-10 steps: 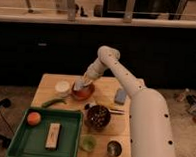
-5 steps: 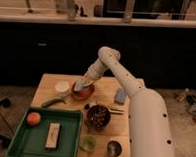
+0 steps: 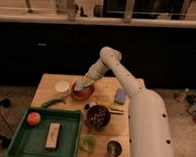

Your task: Place towel in red bowl

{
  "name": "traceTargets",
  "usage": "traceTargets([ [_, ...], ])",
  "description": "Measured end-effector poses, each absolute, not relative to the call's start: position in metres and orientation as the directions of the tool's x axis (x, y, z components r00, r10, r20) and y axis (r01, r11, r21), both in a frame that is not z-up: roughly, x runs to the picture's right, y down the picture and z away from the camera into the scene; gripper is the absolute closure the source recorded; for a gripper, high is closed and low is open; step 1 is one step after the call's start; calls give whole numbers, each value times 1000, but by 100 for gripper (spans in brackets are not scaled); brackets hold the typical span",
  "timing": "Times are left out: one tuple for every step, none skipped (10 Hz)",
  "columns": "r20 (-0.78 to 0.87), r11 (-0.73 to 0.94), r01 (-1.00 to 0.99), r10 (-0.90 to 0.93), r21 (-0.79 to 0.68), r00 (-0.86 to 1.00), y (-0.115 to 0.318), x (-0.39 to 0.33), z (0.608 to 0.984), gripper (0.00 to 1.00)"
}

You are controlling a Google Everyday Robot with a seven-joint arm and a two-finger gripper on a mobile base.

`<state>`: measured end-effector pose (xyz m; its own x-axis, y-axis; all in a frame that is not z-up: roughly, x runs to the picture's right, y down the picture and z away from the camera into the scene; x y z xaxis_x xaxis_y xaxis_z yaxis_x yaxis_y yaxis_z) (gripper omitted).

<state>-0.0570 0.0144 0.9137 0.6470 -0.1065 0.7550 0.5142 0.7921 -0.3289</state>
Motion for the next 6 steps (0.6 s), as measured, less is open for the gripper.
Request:
traceTargets([
  [756, 793, 512, -102, -331, 647, 14, -56, 913, 59],
  [757, 794, 508, -96, -333, 646, 15, -54, 913, 47],
  [759, 795, 506, -92, -334, 645, 15, -53, 913, 36],
  [760, 796, 505, -90, -334, 644, 15, -52, 913, 28],
  [762, 796, 505, -87, -334, 642, 16, -51, 913, 21],
  [764, 795, 506, -86, -334, 639, 16, -50, 913, 20],
])
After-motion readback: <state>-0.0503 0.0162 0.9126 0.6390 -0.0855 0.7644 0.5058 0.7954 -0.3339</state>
